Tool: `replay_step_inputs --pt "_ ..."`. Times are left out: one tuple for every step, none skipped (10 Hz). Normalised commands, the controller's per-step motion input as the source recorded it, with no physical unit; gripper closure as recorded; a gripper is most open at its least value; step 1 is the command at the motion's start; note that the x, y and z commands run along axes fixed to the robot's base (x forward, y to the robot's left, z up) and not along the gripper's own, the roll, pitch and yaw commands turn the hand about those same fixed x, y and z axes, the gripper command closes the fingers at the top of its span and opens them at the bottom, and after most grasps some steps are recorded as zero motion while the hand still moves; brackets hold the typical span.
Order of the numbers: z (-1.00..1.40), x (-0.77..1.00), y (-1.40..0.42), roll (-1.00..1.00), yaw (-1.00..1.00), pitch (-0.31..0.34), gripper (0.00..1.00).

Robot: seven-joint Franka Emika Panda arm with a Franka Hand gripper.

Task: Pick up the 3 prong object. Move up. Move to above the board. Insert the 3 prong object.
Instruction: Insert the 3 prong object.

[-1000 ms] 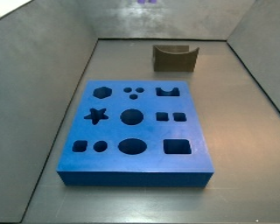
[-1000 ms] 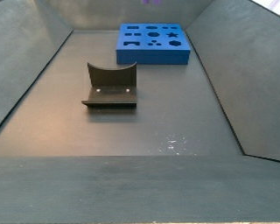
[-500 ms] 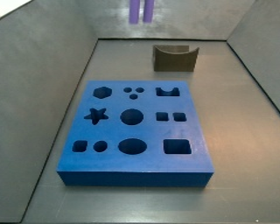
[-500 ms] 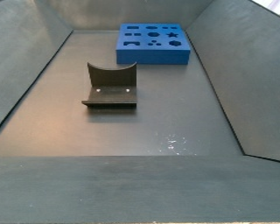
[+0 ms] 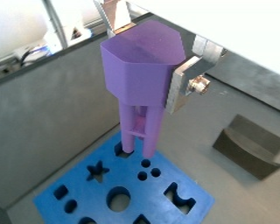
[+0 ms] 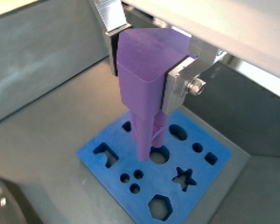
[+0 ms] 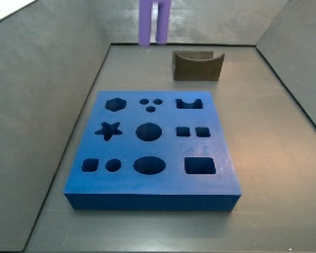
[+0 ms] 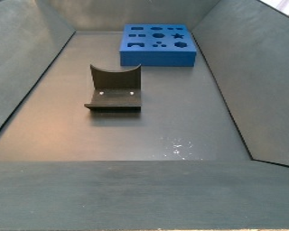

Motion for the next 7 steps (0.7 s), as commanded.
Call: replay_step_inputs --pt "-0.54 0.00 0.13 0.04 0.54 -0.139 1.00" --pt "-0.54 0.02 0.15 0.05 0.55 -0.160 1.00" --pt "-0.51 0.09 0.18 0.08 0.51 -0.151 1.00" --pt "-0.55 0.02 0.09 0.19 0.55 -0.170 1.00" --pt "-0.57 0.08 0.03 0.28 0.55 -0.090 1.00" --pt "-0.59 0.08 0.04 0.31 0.59 -0.064 1.00" --pt "-0.63 0.06 0.06 0.30 0.64 -0.036 1.00"
